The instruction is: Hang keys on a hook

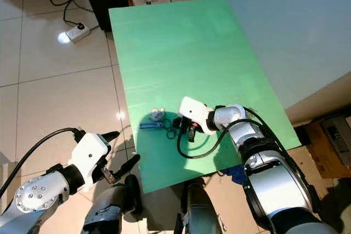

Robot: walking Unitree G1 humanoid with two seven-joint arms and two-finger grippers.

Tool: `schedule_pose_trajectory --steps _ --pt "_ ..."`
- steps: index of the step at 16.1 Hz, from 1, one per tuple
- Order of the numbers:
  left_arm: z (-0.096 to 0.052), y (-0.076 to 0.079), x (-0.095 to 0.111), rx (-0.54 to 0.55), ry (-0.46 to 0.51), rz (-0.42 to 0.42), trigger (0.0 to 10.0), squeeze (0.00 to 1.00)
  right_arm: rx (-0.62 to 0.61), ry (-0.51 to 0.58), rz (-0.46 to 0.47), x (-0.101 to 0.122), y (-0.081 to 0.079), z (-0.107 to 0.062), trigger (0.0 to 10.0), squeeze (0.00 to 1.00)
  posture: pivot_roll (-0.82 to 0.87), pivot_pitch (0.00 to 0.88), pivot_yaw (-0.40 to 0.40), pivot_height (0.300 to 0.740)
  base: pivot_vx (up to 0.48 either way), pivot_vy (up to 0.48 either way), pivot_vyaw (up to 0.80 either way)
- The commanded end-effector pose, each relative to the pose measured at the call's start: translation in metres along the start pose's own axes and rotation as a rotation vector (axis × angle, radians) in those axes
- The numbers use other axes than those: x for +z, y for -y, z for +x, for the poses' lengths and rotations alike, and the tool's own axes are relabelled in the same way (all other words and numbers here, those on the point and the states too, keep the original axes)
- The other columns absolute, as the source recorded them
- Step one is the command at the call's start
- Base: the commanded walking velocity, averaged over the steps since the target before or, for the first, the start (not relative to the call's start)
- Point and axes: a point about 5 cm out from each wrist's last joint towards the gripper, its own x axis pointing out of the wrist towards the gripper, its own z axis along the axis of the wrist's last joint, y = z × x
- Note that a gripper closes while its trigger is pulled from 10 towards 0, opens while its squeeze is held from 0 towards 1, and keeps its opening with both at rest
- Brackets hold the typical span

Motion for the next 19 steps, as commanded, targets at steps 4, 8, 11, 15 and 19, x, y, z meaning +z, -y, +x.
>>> schedule_pose_trajectory --steps 4,8,11,15,19 --pt "-0.0008 0.0035 -0.0053 -0.018 -0.018 -0.009 10.0 0.00 0.014 -0.023 -0.003 -0.0044 -0.0029 0.0002 10.0 1.00 -0.02 0.347 -0.019 0.740 0.000 0.000 0.00" --pt "-0.0018 0.0035 -0.0073 -0.019 -0.022 -0.009 10.0 0.00 0.003 -0.014 0.000 -0.0019 -0.0030 0.0036 10.0 1.00 -0.02 0.348 -0.018 0.740 0.000 0.000 0.00" --pt "-0.0010 0.0034 -0.0070 -0.022 -0.023 -0.009 10.0 0.00 -0.026 -0.011 -0.011 -0.0002 -0.0026 0.0065 10.0 1.00 -0.02 0.352 -0.019 0.740 0.000 0.000 0.00" --pt "-0.0026 0.0033 -0.0073 -0.020 -0.026 -0.007 10.0 0.00 -0.032 -0.030 -0.014 -0.0042 -0.0055 0.0083 10.0 1.00 -0.01 0.358 -0.020 0.740 0.000 0.000 0.00" --pt "-0.0044 0.0034 -0.0071 -0.024 -0.030 -0.004 10.0 0.00 -0.040 -0.037 -0.006 -0.0067 -0.0063 0.0083 10.0 1.00 0.00 0.366 -0.012 0.740 0.000 0.000 0.00"
